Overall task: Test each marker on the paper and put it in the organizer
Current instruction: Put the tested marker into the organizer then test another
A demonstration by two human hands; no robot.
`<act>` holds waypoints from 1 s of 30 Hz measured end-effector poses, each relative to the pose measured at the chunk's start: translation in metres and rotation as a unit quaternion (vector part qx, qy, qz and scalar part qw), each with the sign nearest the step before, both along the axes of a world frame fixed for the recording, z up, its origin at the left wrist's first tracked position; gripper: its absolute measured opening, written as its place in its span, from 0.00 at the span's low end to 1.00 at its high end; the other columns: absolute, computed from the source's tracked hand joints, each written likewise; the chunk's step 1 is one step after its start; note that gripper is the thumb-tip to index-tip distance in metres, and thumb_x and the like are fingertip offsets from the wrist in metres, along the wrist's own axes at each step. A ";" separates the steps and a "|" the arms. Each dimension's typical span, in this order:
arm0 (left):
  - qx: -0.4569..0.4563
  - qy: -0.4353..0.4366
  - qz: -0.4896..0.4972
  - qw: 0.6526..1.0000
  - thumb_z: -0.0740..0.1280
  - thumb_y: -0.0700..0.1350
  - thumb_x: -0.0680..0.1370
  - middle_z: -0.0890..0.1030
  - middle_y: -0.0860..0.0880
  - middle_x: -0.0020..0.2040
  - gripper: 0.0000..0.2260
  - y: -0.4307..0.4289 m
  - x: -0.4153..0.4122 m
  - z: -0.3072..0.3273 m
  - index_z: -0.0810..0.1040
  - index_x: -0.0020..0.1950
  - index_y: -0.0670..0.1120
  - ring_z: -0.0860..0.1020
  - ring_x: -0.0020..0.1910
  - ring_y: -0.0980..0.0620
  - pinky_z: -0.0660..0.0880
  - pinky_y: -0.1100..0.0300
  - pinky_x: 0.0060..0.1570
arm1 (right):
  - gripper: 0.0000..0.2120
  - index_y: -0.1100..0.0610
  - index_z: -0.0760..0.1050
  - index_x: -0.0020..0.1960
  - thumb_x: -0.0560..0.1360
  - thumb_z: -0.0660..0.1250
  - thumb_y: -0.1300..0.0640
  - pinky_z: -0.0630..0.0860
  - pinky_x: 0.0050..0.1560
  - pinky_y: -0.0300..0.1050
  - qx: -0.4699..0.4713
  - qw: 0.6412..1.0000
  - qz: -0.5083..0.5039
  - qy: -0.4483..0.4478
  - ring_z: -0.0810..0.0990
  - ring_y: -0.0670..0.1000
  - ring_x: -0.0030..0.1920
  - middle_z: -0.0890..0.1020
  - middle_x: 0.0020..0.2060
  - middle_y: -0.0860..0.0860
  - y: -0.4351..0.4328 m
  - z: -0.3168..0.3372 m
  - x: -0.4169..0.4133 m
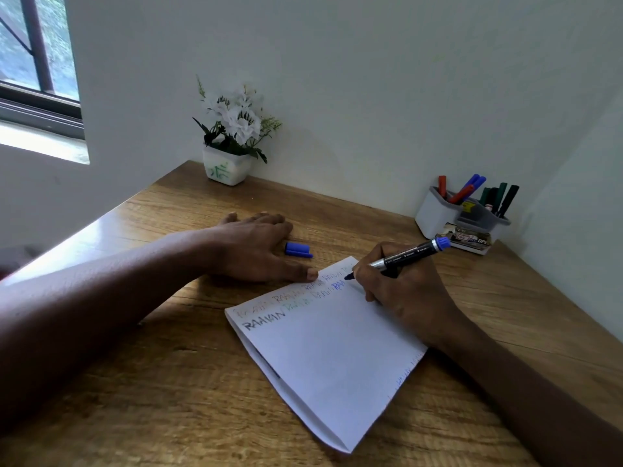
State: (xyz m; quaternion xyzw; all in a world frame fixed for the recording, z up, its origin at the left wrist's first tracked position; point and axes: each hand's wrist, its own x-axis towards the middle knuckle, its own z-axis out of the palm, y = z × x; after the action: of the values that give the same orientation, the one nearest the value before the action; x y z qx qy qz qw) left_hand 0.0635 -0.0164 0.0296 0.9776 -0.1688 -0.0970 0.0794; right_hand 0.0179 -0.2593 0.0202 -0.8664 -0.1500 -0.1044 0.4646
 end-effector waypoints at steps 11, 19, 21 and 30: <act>-0.002 0.001 0.000 1.000 0.52 0.79 0.64 0.48 0.52 0.84 0.52 0.000 0.000 0.001 0.51 0.82 0.53 0.49 0.82 0.50 0.46 0.37 0.78 | 0.04 0.61 0.81 0.39 0.72 0.74 0.62 0.78 0.34 0.38 0.011 1.000 -0.001 -0.005 0.81 0.46 0.30 0.84 0.30 0.54 0.001 -0.001 -0.002; -0.005 -0.001 -0.002 1.000 0.52 0.79 0.65 0.49 0.51 0.83 0.51 0.001 -0.002 0.002 0.53 0.82 0.53 0.49 0.82 0.50 0.47 0.37 0.78 | 0.06 0.60 0.79 0.37 0.72 0.74 0.62 0.76 0.33 0.42 -0.002 1.000 -0.022 -0.005 0.79 0.47 0.29 0.82 0.28 0.54 0.002 0.001 -0.003; -0.005 0.000 -0.002 1.000 0.52 0.79 0.63 0.49 0.51 0.83 0.53 0.001 -0.002 0.002 0.52 0.82 0.53 0.49 0.82 0.50 0.47 0.38 0.78 | 0.07 0.61 0.78 0.36 0.72 0.74 0.61 0.74 0.32 0.42 -0.011 0.999 -0.031 -0.013 0.78 0.48 0.29 0.81 0.27 0.54 0.002 0.002 -0.003; -0.001 0.005 0.000 1.000 0.52 0.79 0.64 0.49 0.51 0.83 0.52 -0.001 -0.003 0.003 0.51 0.82 0.52 0.49 0.82 0.49 0.47 0.38 0.78 | 0.05 0.60 0.81 0.40 0.74 0.72 0.60 0.74 0.33 0.36 -0.004 0.999 -0.049 0.000 0.78 0.43 0.30 0.83 0.29 0.51 0.001 0.002 -0.003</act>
State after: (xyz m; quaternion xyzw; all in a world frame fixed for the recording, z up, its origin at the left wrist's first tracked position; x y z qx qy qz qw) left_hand 0.0602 -0.0173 0.0331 0.9772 -0.1682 -0.1017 0.0807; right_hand 0.0153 -0.2587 0.0220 -0.8746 -0.1079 -0.1262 0.4555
